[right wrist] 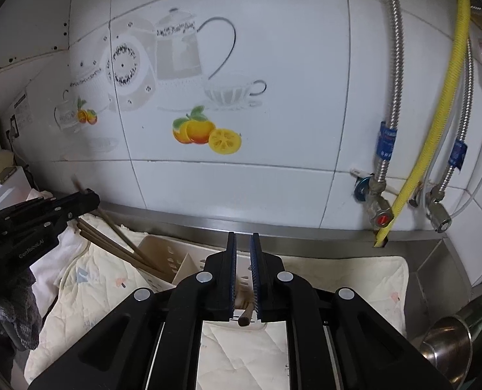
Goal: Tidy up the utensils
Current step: 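Insert the chopstick into the holder and open the left gripper while the right gripper releases its own, then move both open grippers back to the last chopsticks on the mat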
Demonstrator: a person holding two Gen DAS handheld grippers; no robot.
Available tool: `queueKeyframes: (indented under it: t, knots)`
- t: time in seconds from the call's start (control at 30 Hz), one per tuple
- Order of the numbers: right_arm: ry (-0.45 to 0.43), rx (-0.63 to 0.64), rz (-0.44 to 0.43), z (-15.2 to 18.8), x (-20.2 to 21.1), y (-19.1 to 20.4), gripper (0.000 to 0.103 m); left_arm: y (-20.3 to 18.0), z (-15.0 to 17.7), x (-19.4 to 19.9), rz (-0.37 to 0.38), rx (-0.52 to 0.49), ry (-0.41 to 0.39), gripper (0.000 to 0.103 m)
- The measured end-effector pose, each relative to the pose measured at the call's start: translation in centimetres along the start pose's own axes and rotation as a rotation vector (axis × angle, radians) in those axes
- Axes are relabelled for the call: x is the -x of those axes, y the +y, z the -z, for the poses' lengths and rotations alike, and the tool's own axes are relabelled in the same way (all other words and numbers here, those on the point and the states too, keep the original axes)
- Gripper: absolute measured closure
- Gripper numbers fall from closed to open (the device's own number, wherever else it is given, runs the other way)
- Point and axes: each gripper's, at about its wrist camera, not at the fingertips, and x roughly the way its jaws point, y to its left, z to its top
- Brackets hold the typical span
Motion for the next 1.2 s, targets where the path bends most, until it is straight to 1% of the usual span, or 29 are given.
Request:
queueKeyframes:
  t: [0.03, 0.13, 0.23, 0.3, 0.33, 0.37, 0.43, 0.5, 0.57, 0.77, 0.83, 1.03, 1.2]
  knots:
    - [-0.008, 0.003, 0.003, 0.0, 0.3, 0.0, 0.088, -0.1, -0.1, 0.3, -0.001, 0.000, -0.005, 0.087]
    - [-0.037, 0.012, 0.006, -0.1, 1.8, 0.3, 0.085, -0.2, -0.2, 1.5, -0.003, -0.005, -0.020, 0.082]
    - [-0.066, 0.026, 0.008, 0.1, 3.6, 0.8, 0.081, -0.3, 0.2, 3.2, -0.012, -0.005, -0.038, 0.067]
    - [-0.072, 0.024, 0.000, 0.7, 4.6, 1.1, 0.080, -0.4, 0.8, 4.4, -0.012, -0.004, -0.046, 0.065]
    - [-0.073, 0.025, -0.008, 1.1, 5.1, 1.4, 0.080, -0.4, 1.1, 4.9, -0.012, -0.003, -0.045, 0.063]
    - [-0.074, 0.025, -0.014, 1.5, 5.5, 1.5, 0.080, -0.5, 1.6, 5.6, -0.014, -0.001, -0.045, 0.058]
    - [-0.065, 0.025, -0.024, 2.7, 6.1, 2.0, 0.080, -0.4, 2.6, 6.8, -0.014, 0.004, -0.048, 0.054]
    - [-0.053, 0.027, -0.037, 4.4, 6.6, 2.8, 0.079, -0.3, 3.7, 7.9, -0.013, 0.010, -0.048, 0.053]
    - [-0.032, 0.031, -0.057, 6.4, 6.9, 3.6, 0.079, -0.1, 5.2, 9.0, -0.006, 0.023, -0.037, 0.048]
    - [0.023, 0.058, -0.067, 12.8, 7.0, 6.0, 0.079, 0.8, 9.0, 10.9, -0.011, 0.060, -0.013, 0.040]
    - [0.053, 0.062, -0.071, 15.2, 6.8, 6.9, 0.079, 1.2, 10.3, 11.3, -0.017, 0.079, 0.001, 0.038]
    - [0.138, 0.038, -0.092, 21.0, 5.7, 8.9, 0.078, 2.9, 14.1, 12.3, -0.033, 0.158, 0.040, 0.034]
    - [0.203, -0.026, -0.126, 24.5, 4.6, 9.7, 0.079, 4.3, 16.5, 13.2, -0.065, 0.210, 0.050, 0.033]
